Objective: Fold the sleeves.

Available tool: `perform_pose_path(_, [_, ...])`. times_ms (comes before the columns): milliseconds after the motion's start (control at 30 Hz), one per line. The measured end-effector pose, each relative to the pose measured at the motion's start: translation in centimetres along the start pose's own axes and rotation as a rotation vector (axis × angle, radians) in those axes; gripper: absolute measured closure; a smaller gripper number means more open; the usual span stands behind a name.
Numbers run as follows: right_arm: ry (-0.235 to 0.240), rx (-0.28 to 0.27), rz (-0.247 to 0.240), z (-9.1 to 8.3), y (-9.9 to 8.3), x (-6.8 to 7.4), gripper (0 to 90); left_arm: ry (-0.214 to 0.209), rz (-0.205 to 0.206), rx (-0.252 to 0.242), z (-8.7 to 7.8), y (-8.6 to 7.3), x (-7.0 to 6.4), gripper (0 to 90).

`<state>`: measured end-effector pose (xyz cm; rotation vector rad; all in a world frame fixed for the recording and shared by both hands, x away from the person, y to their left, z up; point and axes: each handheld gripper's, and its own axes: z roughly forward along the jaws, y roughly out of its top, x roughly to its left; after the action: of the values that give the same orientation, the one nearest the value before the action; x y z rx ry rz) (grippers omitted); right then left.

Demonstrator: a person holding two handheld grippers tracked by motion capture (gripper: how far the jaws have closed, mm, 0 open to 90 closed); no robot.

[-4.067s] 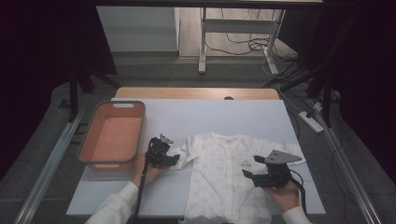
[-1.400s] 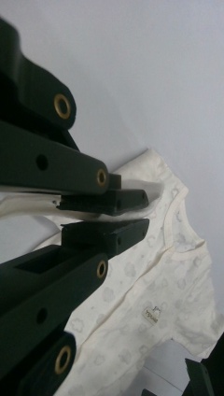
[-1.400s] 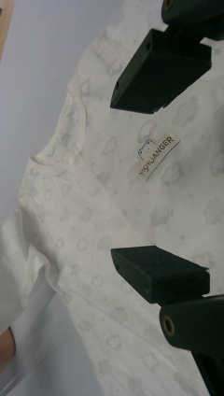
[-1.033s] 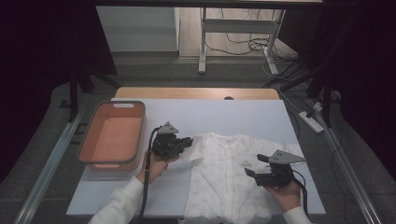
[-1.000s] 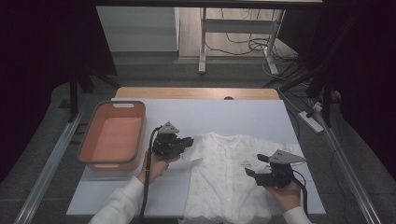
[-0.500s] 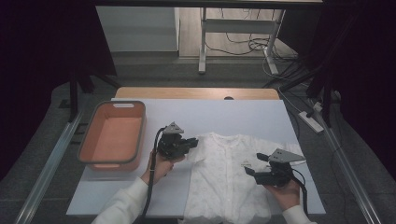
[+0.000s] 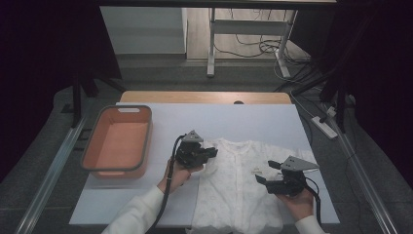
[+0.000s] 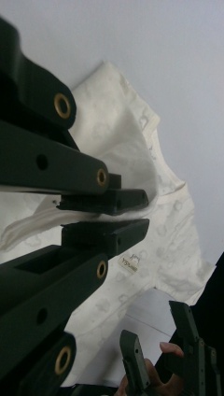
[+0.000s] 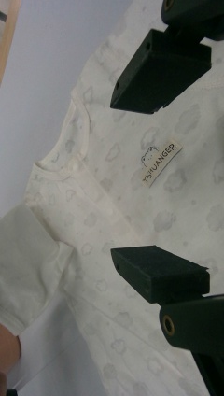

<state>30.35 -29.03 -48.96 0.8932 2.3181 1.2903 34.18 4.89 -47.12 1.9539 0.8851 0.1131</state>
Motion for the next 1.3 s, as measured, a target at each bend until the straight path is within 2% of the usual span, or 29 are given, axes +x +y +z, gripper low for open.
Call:
perform_pose_path(267, [-0.007, 0.005, 0.001, -0.4, -0.2, 0.0, 23.9, -0.017, 0.007, 0.008, 1.5, 0.4, -0.7, 83.0])
perform_pose_path(500, [0.0, 0.003, -0.001, -0.3, -0.2, 0.1, 23.9, -0.036, 0.037, 0.044, 3.7, 0.2, -1.9, 81.6])
perform_pose_path(600, [0.003, 0.003, 0.0, -0.2, -0.2, 0.2, 23.9, -0.04, 0.042, 0.045, 4.6, 0.2, -2.3, 80.9])
perform_pose_path(667, [0.0, 0.009, -0.005, -0.2, -0.2, 0.3, 23.9, -0.046, 0.046, 0.041, 5.1, 0.2, -2.7, 76.1])
perform_pose_path(733, [0.0, 0.009, -0.008, -0.2, -0.1, 0.3, 23.9, -0.044, 0.064, 0.045, 5.2, 0.3, -2.8, 55.9])
perform_pose_path(767, [-0.001, 0.007, -0.008, -0.3, -0.1, 0.3, 23.9, -0.03, 0.079, 0.047, 4.8, 0.3, -2.8, 47.9])
perform_pose_path(900, [-0.001, 0.005, -0.005, -0.5, -0.2, 0.3, 23.9, 0.013, 0.093, 0.007, 2.6, 0.1, -1.6, 38.1])
perform_pose_path(1000, [0.004, 0.008, -0.001, -0.3, -0.2, 0.4, 24.1, 0.04, 0.048, -0.011, 0.9, -0.2, -0.3, 33.2])
perform_pose_path(1067, [0.011, 0.012, 0.002, -0.1, -0.1, 0.5, 24.3, 0.053, 0.042, 0.002, 0.0, -0.7, 0.2, 32.7])
perform_pose_path(1167, [0.011, 0.026, -0.005, 0.3, 0.1, 0.9, 24.7, 0.082, 0.065, 0.028, -1.3, -1.7, 0.8, 31.8])
perform_pose_path(1233, [0.009, 0.038, -0.01, 0.6, 0.3, 1.3, 25.0, 0.089, 0.073, 0.034, -1.6, -2.0, 0.8, 31.3])
perform_pose_path(1300, [0.012, 0.045, -0.006, 1.2, 0.5, 1.6, 25.6, 0.102, 0.084, 0.048, -2.5, -2.8, 0.7, 30.2])
